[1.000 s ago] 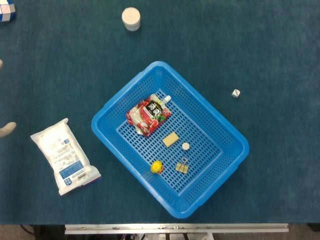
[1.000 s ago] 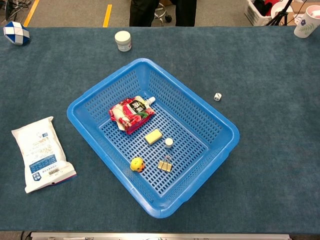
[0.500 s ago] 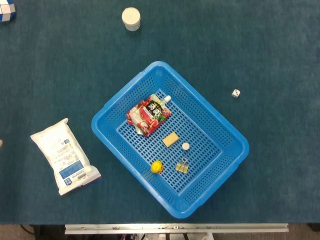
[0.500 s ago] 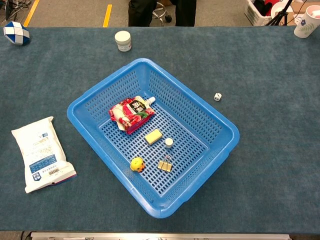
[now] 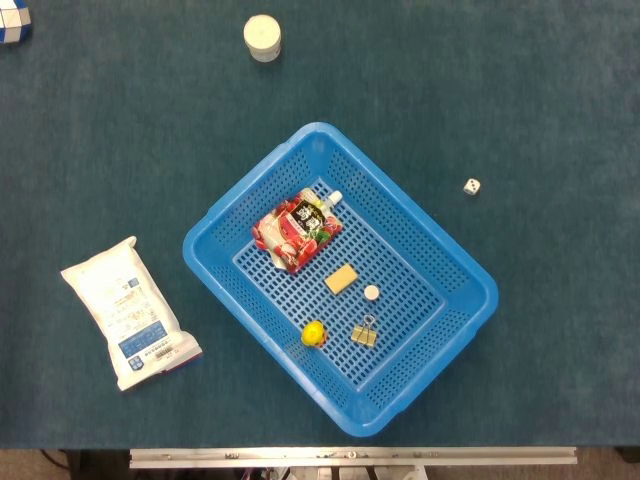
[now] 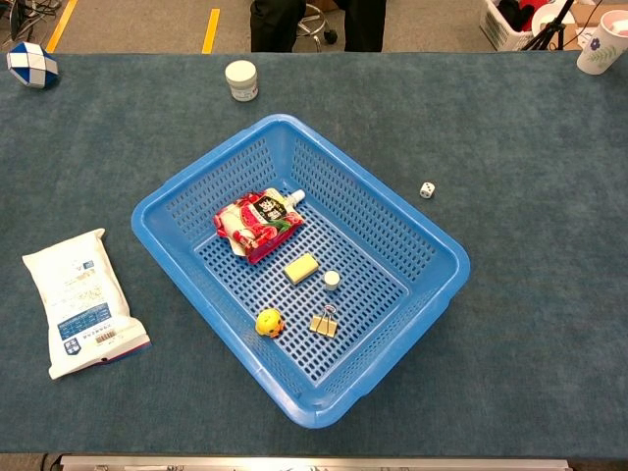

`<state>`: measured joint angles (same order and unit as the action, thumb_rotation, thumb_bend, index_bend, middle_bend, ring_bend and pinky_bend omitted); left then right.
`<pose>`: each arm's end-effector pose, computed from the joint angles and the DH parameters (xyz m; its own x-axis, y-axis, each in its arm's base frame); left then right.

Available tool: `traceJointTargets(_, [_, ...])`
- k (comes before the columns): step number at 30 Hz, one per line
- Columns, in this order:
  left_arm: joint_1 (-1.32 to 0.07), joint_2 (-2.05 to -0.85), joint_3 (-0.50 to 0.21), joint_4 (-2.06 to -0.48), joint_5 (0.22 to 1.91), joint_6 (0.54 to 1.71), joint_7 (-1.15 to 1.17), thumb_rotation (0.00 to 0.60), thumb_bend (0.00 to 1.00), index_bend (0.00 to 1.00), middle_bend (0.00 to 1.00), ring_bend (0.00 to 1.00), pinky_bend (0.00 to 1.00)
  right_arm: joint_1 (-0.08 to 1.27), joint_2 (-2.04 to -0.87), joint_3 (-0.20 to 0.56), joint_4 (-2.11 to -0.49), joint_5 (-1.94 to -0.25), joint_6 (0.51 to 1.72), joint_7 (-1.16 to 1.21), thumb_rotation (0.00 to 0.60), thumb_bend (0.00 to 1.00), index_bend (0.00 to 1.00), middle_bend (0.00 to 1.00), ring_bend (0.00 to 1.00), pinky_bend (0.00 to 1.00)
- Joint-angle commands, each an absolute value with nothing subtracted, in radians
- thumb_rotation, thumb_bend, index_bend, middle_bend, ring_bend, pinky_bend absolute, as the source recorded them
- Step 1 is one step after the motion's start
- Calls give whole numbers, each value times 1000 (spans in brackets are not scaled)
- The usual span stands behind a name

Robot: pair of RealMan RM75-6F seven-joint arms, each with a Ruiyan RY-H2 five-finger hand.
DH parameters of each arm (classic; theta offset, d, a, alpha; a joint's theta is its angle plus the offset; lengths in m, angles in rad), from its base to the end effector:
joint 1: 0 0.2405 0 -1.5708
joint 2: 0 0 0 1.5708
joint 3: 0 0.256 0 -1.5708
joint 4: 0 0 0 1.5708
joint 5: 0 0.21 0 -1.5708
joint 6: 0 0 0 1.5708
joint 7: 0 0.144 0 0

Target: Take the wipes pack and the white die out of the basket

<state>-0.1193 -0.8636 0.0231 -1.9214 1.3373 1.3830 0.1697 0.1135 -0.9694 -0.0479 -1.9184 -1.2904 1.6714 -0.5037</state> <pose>-0.2921 0.1681 0.1939 0.4740 0.1849 0.8609 0.8625 0.0995 -0.4963 -0.2857 -0.1615 0.2008 0.6958 -0.0175 0.7180 -0.7008 0.2024 0.6840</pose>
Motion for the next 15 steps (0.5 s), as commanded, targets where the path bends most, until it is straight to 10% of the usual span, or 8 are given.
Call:
traceJointTargets(1, [-112,-858,30,-1904,1366,1382,139,600,0,41,0,0,0,92,-971,-53,-1914,-1309,1683,-504,600,291,307,357,202,178])
traceJointTargets(15, [-82,-921,15,-1829,1439,1438,-1,600,0,48,0,0,0,40,-1015,-40,-1841,-1425,1689,-412,600,290,307,362,202,175])
